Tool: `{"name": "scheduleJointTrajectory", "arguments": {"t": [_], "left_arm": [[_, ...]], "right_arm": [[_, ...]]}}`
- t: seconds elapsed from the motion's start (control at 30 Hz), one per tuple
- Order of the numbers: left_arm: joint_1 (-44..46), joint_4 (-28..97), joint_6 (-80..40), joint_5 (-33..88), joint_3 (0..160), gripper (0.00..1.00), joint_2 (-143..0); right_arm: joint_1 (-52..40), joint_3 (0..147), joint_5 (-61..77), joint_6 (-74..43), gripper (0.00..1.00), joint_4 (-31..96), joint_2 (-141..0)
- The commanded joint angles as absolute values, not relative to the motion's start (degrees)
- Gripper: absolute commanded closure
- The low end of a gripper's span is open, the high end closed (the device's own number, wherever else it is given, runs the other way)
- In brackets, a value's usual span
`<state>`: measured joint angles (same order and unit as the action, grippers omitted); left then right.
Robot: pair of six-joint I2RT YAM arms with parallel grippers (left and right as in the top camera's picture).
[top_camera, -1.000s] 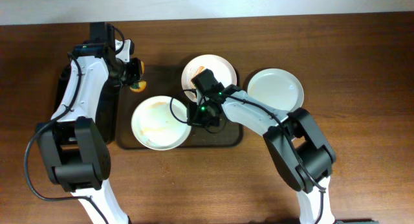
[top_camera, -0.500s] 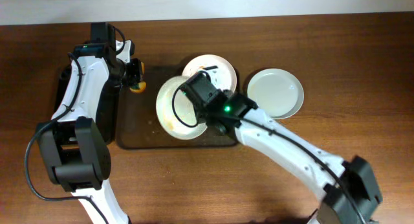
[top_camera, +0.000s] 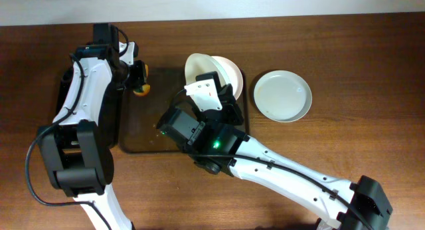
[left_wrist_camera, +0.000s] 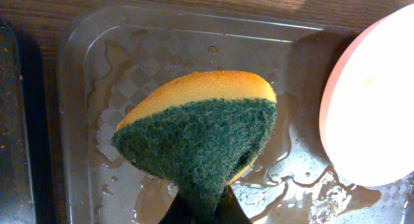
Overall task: Clean dirty plates on tray and stack at the side
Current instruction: 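Lift the front plate with the right gripper and stack it right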
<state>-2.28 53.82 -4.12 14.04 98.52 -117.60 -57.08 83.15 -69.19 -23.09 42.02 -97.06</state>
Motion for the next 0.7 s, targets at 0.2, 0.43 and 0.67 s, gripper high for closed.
{"name": "scheduleJointTrajectory", "arguments": {"t": [0.2, 0.43, 0.67], "left_arm": [[-2.0, 53.8, -4.4, 13.6, 98.5, 1.00, -117.3], [-2.0, 53.9, -4.4, 13.6, 98.5, 1.00, -117.3], [-2.0, 53.9, -4.4, 13.6, 98.5, 1.00, -117.3]], "right_arm": [[-57.8, 84.4, -72.9, -21.8, 0.96, 41.3, -95.8], [-57.7, 84.4, -78.7, -15.2, 0.96, 35.1, -95.8], [-57.6, 84.3, -77.4, -7.5, 0.96, 27.7, -95.8]]}}
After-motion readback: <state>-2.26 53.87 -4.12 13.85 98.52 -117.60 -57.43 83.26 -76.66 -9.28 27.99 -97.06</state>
